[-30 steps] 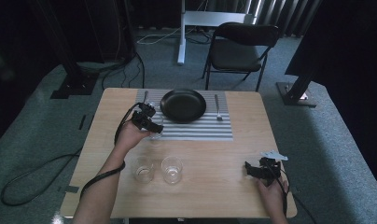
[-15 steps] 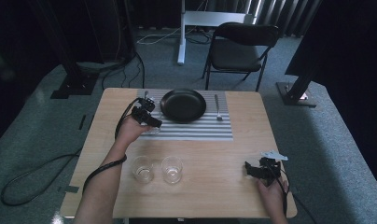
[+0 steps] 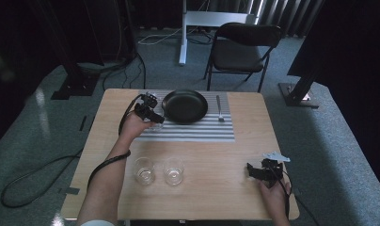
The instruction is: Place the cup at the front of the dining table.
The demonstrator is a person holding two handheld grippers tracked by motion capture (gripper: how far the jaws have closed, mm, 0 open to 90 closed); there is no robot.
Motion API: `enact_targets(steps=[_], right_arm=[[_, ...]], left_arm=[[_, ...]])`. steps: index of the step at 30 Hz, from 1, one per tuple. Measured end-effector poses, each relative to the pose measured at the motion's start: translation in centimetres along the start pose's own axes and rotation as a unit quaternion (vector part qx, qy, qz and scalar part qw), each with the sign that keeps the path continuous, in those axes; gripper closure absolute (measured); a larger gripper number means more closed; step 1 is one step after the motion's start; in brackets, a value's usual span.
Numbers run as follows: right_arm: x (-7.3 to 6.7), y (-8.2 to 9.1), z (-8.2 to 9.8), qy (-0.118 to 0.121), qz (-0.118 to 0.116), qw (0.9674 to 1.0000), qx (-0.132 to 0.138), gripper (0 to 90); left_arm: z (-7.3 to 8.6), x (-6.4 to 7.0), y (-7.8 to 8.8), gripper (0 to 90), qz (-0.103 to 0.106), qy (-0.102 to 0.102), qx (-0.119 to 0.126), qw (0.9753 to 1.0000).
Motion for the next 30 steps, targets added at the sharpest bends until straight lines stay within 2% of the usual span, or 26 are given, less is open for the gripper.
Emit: enact_targets(steps=[7, 10, 12, 16, 21, 30], right_arm=[[0.0, 0.0, 0.0, 0.0, 0.0, 1.0, 0.0, 12.3], [0.0, 0.0, 0.0, 0.0, 0.0, 1.0, 0.0, 12.3], [0.0, 0.0, 0.0, 0.0, 0.0, 1.0, 0.0, 12.3], [0.0, 0.0, 0.0, 0.0, 0.0, 1.0, 0.0, 12.3], [0.0, 0.0, 0.0, 0.0, 0.0, 1.0, 0.0, 12.3], [0.0, 0.0, 0.0, 0.0, 0.0, 1.0, 0.0, 12.3]], left_arm=[[-0.3, -0.8, -0.1, 18.6, -0.001, 0.007, 0.008, 0.9999], [-0.3, -1.2, -0.4, 18.6, 0.012, 0.016, 0.013, 0.9997], [-0.4, -1.3, -0.5, 18.6, 0.014, 0.011, 0.011, 0.9998], [-0.7, -1.4, -0.8, 18.6, 0.012, 0.014, 0.011, 0.9998], [-0.4, -1.4, -1.5, 18.6, 0.012, 0.01, -0.003, 0.9999], [-0.4, -1.8, -2.3, 18.6, 0.013, 0.012, 0.014, 0.9997]])
Point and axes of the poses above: each handheld gripper's, and its own axes: y roughly backward along the jaws, z roughly out of its underside, x roughly to its right, the point moved 9 cm from there along -y, roughly forward along the jaws, and after that the axes turned 12 degrees about z, right-handed, at the moved point
